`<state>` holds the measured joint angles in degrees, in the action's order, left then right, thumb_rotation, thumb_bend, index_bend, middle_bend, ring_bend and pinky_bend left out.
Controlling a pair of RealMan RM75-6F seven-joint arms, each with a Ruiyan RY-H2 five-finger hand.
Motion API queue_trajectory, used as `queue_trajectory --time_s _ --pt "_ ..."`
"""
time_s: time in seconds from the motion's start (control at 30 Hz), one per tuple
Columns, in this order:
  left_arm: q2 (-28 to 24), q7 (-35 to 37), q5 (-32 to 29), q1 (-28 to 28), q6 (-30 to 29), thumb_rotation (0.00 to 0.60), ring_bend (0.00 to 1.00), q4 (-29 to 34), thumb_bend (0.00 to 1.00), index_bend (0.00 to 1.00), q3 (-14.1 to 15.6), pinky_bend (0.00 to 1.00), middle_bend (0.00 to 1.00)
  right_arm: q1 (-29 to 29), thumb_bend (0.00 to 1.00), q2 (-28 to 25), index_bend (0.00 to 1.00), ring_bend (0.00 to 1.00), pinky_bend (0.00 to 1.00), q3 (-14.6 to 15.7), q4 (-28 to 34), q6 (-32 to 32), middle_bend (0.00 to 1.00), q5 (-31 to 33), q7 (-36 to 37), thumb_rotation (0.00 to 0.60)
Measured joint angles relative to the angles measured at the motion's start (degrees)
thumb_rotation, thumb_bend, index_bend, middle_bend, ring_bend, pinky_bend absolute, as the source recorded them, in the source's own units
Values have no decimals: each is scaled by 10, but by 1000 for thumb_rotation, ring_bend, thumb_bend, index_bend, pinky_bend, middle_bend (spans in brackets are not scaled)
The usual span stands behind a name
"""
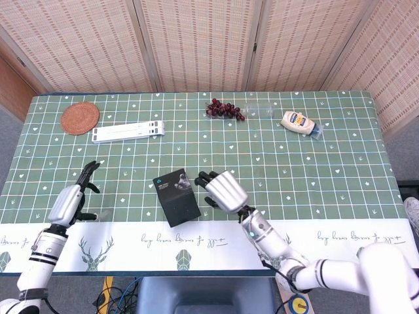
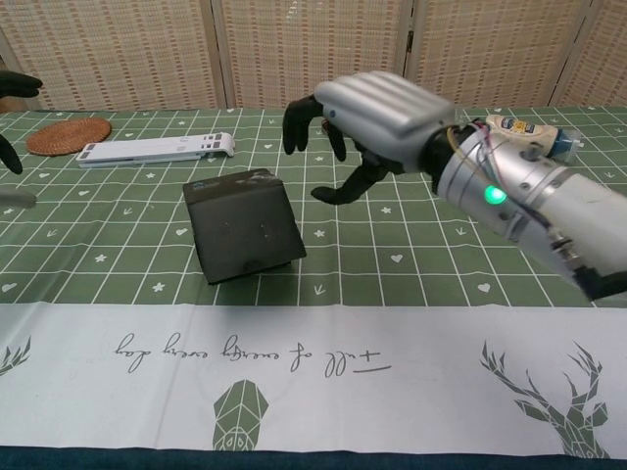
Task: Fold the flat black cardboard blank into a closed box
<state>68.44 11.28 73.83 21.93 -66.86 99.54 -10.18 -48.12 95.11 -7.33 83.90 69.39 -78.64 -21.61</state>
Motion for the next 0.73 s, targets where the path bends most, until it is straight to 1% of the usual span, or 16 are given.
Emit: queue_trajectory --time_s 0.07,0.1,0.2,0.27,0.37,0.5,0.63,0.73 --pt "1 -45 0 -5 -18 600 236 -8 112 0 3 653 0 27 290 -53 414 446 766 8 56 14 363 4 -6 600" --pt "1 -64 0 -7 -26 600 213 -10 112 0 4 611 0 39 290 -75 412 437 742 13 78 21 363 5 -8 600" --pt "-2 -124 -3 -18 -52 600 189 -18 113 6 11 530 0 82 294 -149 412 394 634 31 133 44 361 7 -10 600" --pt "-6 -162 -7 -28 -70 600 180 -22 112 14 16 505 0 113 296 -196 412 381 592 46 159 60 359 5 -4 600" --pt "-14 -207 -15 -47 -98 600 164 -24 112 22 25 484 0 158 297 -253 411 361 546 70 182 84 353 -2 18 600" --pt "-27 -235 -19 -74 -134 600 160 -15 112 27 37 477 0 205 298 -295 403 326 497 96 187 110 337 -15 63 600" --pt "-35 -253 -8 -100 -173 600 158 -3 112 29 49 474 0 255 297 -309 403 315 481 113 175 145 332 -27 113 600" --pt "-37 -267 5 -121 -203 600 157 7 112 29 60 467 0 296 298 -311 403 315 481 121 161 179 332 -31 131 600"
